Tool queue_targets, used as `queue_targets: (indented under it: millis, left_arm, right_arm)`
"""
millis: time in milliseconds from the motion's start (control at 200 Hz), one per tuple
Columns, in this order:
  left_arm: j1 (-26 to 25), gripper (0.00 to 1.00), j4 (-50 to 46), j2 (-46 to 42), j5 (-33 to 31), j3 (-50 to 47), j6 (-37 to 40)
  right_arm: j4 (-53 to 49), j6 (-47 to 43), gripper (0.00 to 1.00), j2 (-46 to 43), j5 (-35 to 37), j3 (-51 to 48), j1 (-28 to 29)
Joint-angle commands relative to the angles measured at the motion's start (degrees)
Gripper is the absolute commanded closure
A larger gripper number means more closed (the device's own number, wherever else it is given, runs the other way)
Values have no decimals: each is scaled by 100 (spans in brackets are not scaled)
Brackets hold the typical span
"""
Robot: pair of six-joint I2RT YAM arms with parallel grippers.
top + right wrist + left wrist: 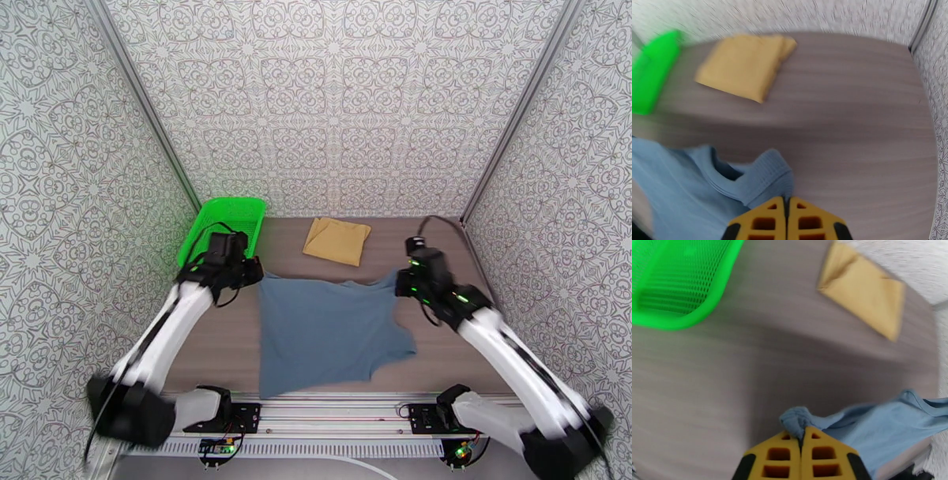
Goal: Fold and stack the mixed laundry pile
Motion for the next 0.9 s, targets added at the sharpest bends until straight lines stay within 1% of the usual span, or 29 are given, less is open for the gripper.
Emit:
queue_targets:
  millis: [0,25,100,210,305,470,650,670,695,765,810,830,840,855,870,875,880,895]
  left_arm:
    - [79,100,1181,1377,-118,495,209]
    - [82,100,1176,1742,-114,668,241]
    - [50,100,1240,2647,-101,1063,277]
    - [-28,100,1482,3348,-257,1323,267]
    - [-45,100,1736,3557,-392,1329,182]
    - [-25,100,2114,3651,-522,1245,101]
    - [32,100,1842,3923,-523,1570,125]
    - [24,96,1798,3941,-525,1593,134]
    - [23,88,1763,3955,-532,1611,139]
    - [23,56,1691,3950,-559,1609,159]
    - [19,34,1633,3921,-592,1609,179]
    - [15,26,1607,3902,-611,1609,189]
    - [10,23,1600,3891,-626,1609,198]
    - [6,21,1585,3870,-635,1609,197]
    - [6,20,1575,3850,-638,1609,218]
    - [6,18,1572,3844,-639,1609,227]
    - [-3,17,1561,3836,-644,1609,232]
    - [-8,14,1541,3811,-646,1617,249]
  right_arm:
    - [1332,-121,100,1139,486,66,-261]
    - [1419,-111,100,1508,498,166,-300]
    - [1527,-109,100,2257,582,450,-378]
    - [1566,-82,100,3062,683,863,-485]
    - [1610,-2,100,3400,735,1044,-588]
    - [1675,118,100,3651,766,1213,-739]
    - [1417,250,100,3952,760,1505,-849]
    - [1406,258,100,3966,750,1514,-852]
    - [1395,271,100,3984,736,1524,-856]
    - [1298,310,100,4012,690,1567,-867]
    - [1229,348,100,4013,651,1594,-871]
    - [1209,354,98,4012,625,1595,-865]
    - [1192,355,95,4007,613,1601,-865]
    - [1180,364,89,3999,582,1604,-865]
    - [1169,365,87,3991,564,1610,-869]
    - [1162,367,84,3987,547,1603,-866]
    - [1162,367,84,3987,547,1603,-866]
    - [1150,365,79,3971,517,1607,-865]
